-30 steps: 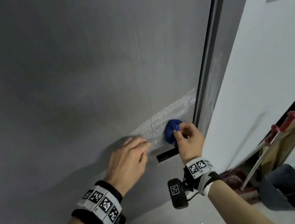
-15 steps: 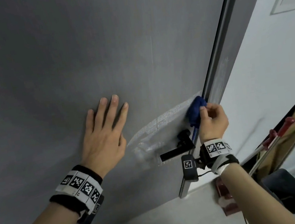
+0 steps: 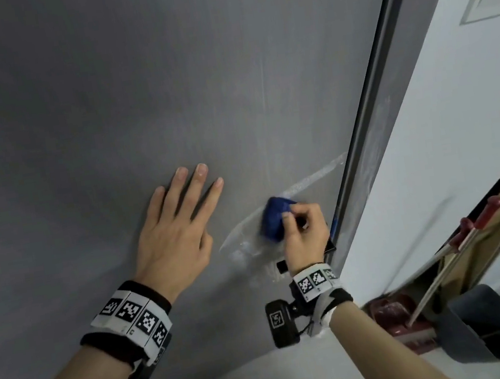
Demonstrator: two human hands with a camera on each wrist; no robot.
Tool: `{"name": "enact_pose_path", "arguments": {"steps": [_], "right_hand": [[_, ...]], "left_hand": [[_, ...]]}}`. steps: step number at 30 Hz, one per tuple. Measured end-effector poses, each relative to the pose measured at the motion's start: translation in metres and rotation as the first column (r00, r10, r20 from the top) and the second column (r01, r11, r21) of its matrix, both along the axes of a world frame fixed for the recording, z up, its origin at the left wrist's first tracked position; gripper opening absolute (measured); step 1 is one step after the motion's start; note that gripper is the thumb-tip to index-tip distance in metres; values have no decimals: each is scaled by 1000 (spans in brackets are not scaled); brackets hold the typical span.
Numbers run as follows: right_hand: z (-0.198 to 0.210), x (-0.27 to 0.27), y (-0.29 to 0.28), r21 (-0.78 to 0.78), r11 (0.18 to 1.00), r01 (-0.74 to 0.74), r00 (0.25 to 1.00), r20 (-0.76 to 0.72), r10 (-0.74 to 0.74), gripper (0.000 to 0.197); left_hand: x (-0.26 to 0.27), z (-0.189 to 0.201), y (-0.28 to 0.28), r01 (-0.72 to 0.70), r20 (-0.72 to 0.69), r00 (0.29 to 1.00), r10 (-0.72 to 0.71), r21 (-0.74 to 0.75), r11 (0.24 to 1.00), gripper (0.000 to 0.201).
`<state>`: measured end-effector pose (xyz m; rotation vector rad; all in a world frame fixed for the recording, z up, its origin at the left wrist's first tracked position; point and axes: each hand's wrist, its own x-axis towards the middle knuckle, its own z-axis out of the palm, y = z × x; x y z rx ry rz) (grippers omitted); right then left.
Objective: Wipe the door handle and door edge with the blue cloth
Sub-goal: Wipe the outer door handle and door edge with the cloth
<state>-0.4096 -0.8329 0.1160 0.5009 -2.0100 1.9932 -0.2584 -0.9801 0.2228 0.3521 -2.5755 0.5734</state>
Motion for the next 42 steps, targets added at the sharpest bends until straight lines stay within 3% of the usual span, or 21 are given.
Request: {"name": "enact_pose_path", "arguments": {"steps": [4, 7, 10, 12, 16, 18, 23, 28, 30, 33, 38, 42], "right_hand": [[66, -66, 34, -254, 925, 284, 957, 18, -289, 11], [92, -85, 42, -266, 911, 315, 939, -51, -340, 8], [69, -68, 31, -161, 954, 253, 940, -191, -282, 7], [37, -42, 15, -34, 986, 161, 949, -270, -164, 9], [-15, 22, -17, 206, 974, -89, 954, -264, 143, 10], [-21, 32, -22, 254, 955, -151, 936, -274, 220, 14], [9, -4, 4, 254, 963, -92, 924, -338, 178, 12], [63, -59, 36, -10, 995, 103, 944, -314, -101, 9], [83, -68, 39, -87, 988, 130, 942, -301, -150, 8], [84, -58, 32, -59, 996, 62, 947, -313, -78, 8], [16, -4, 0, 274, 958, -91, 890, -409, 202, 10], [-23, 27, -24, 339, 926, -166, 857, -416, 306, 7]], "left_hand": [[-1, -2, -1, 2, -2, 1000, -2, 3, 1000, 86], [-2, -3, -1, -2, -1, 1000, 2, 9, 1000, 86], [-2, -3, 0, 2, -6, 1000, -2, 17, 1000, 86], [-1, -2, 0, 1, -3, 1000, -1, 18, 1000, 87], [1, 0, 0, -2, 13, 1000, 2, 11, 1000, 89], [2, 2, 0, 7, 17, 1000, -7, 1, 1000, 90], [3, 2, -4, 26, 1, 1000, -26, -22, 999, 92], [5, -1, -14, 21, -6, 1000, -21, -53, 998, 99], [8, -2, -17, 3, -10, 1000, -4, -62, 998, 103], [11, -6, -18, -15, -38, 999, 13, -59, 998, 105], [15, -19, -25, -63, -66, 996, 58, -77, 995, 109], [21, -32, -29, -57, -77, 996, 50, -100, 993, 107]]}}
